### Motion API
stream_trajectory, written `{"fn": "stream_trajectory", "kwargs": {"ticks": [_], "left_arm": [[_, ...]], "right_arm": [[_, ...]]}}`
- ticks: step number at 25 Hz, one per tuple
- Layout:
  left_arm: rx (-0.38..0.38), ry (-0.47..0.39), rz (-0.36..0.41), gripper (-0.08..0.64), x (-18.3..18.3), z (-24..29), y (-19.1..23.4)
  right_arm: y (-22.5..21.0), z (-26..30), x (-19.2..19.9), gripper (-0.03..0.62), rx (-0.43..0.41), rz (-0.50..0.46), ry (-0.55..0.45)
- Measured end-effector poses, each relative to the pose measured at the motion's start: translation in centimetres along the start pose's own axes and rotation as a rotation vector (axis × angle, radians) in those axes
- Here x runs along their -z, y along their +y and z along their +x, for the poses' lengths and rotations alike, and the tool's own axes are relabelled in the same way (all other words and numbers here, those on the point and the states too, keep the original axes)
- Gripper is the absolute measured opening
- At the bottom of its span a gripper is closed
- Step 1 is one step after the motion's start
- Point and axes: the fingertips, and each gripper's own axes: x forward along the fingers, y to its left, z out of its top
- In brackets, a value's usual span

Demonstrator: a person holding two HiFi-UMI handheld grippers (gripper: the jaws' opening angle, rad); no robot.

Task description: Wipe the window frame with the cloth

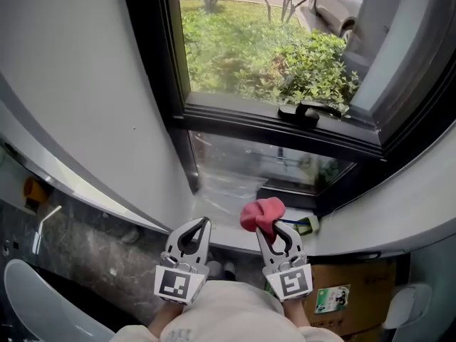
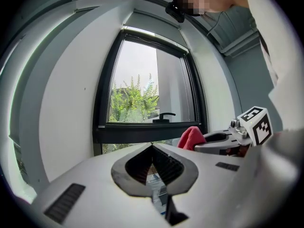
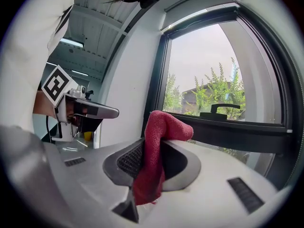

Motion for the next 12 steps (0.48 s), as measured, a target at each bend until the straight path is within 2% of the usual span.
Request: {"fn": "stream_trajectory", "kwargs": {"ticks": [5,10,12], "left_arm": [[0.026,-0.03,-0.025,0.008,-1.0,0.4,-0.2],[0.069,-0.018,-0.025,0.008,-0.4,0.9,0.2],[0.093,-0.038,-0.019,0.008,-1.3,1.1,0.5]], "right_arm": [[0.5,0.6,-0.8,0.092,-0.01,-0.011,-0.013],[0.8,0.9,-1.7,0.092,0.039,0.008,-0.015],[0.9,1.2,-1.9,0.092,0.057,0.027,-0.004]]}}
